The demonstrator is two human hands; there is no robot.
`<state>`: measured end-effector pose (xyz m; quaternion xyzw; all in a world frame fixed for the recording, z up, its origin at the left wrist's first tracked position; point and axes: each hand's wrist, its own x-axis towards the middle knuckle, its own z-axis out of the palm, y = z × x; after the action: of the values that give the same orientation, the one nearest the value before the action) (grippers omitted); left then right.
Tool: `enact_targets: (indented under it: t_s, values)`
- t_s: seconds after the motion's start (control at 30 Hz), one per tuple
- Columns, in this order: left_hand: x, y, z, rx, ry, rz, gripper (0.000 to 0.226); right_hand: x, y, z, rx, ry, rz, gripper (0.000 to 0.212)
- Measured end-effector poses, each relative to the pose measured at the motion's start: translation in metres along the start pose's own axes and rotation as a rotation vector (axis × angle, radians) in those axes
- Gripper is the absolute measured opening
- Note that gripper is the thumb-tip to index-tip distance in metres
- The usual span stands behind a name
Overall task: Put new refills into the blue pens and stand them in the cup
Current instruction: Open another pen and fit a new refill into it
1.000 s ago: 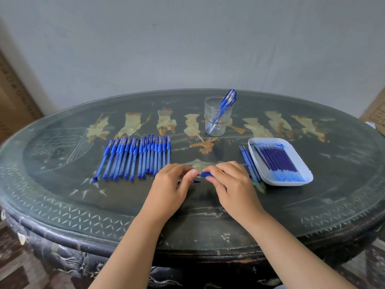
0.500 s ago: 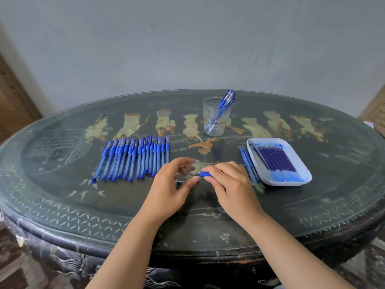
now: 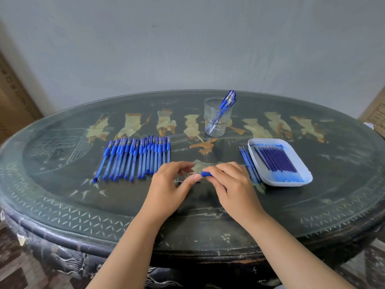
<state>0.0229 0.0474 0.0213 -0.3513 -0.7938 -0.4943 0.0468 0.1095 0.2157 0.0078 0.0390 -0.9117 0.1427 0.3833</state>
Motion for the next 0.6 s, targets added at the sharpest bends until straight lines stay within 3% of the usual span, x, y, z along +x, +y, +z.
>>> enact_targets:
  t_s: [0.07,0.17,0.33,0.5,0.6]
  values:
    - [-0.0002,0.0001,-0.0007,-0.036,-0.017,-0.015,0.044,-0.0004,0.0,0.0001,-0.008,0.004,0.0,0.018]
    - [0.0007,-0.0019,-0.001,-0.036,0.009,-0.002,0.021,-0.0003,0.0004,0.0007,-0.012,0.006,-0.001,0.015]
    - [0.0,0.003,-0.0034,-0.037,-0.007,-0.048,0.043,-0.0003,0.0005,0.0007,-0.009,0.007,-0.004,0.018]
    - [0.0006,0.003,-0.0036,-0.087,-0.011,-0.058,0.022,-0.0001,0.0006,0.0011,-0.016,0.013,-0.011,0.014]
    - [-0.0001,0.0065,-0.0047,-0.102,-0.02,-0.106,0.038,-0.0003,0.0007,0.0012,-0.011,0.018,-0.014,0.016]
